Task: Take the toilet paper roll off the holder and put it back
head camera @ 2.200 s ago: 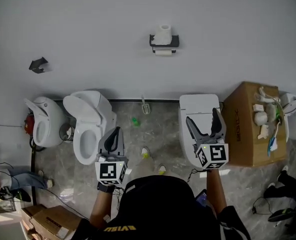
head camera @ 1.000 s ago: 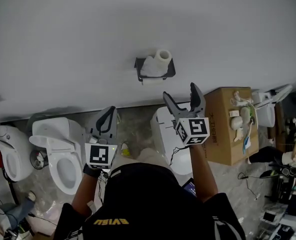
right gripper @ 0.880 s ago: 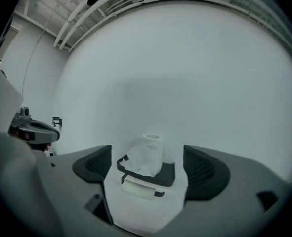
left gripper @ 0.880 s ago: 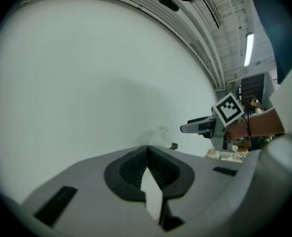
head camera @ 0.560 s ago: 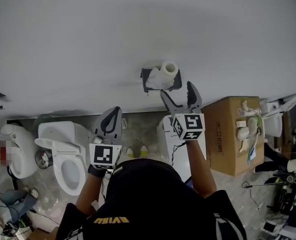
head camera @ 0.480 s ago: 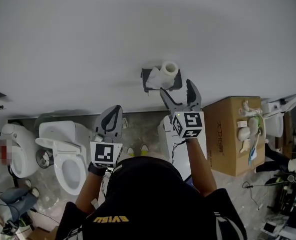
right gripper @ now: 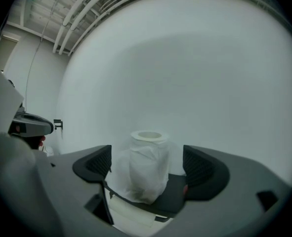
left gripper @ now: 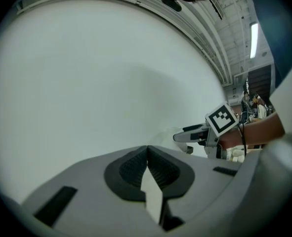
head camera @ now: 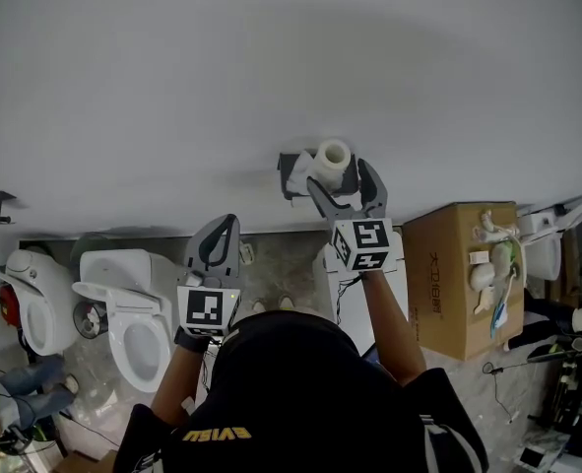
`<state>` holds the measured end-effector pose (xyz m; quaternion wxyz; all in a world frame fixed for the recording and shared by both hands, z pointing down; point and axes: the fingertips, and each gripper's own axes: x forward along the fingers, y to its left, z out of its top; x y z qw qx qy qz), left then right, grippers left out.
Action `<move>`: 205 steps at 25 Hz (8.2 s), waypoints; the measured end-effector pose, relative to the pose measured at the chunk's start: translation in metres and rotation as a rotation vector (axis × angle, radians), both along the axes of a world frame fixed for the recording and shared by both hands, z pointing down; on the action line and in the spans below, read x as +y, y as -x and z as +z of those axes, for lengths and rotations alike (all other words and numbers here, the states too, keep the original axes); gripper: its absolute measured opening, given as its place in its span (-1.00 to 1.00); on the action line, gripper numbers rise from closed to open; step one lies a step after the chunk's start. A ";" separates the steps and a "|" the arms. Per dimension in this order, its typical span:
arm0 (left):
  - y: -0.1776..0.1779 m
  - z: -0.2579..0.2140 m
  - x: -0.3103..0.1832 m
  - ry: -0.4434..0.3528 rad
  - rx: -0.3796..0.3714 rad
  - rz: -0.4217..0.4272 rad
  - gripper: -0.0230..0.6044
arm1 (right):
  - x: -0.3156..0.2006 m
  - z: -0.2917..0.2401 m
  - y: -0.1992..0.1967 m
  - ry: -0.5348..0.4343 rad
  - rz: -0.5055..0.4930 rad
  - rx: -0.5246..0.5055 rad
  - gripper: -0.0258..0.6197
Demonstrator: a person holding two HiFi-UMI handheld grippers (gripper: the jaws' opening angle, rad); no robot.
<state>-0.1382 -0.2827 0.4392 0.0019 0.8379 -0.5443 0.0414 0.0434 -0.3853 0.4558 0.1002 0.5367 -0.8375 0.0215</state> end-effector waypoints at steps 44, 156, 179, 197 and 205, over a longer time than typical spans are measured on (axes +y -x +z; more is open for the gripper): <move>0.003 0.016 -0.004 0.035 -0.027 -0.035 -0.89 | -0.023 0.018 0.005 0.044 -0.033 0.073 -0.06; -0.048 0.012 0.007 0.042 -0.048 0.099 -0.89 | -0.031 -0.257 -0.014 -0.040 -0.296 -0.107 -0.06; -0.047 0.015 0.001 0.049 -0.035 0.095 -0.89 | -0.034 -0.220 -0.004 -0.030 -0.290 -0.081 -0.06; -0.046 0.015 0.000 0.031 -0.047 0.096 -0.89 | -0.033 -0.177 -0.002 0.009 -0.279 -0.093 -0.06; -0.048 0.016 -0.002 0.041 -0.047 0.095 -0.89 | -0.034 -0.146 0.003 0.052 -0.286 -0.084 -0.06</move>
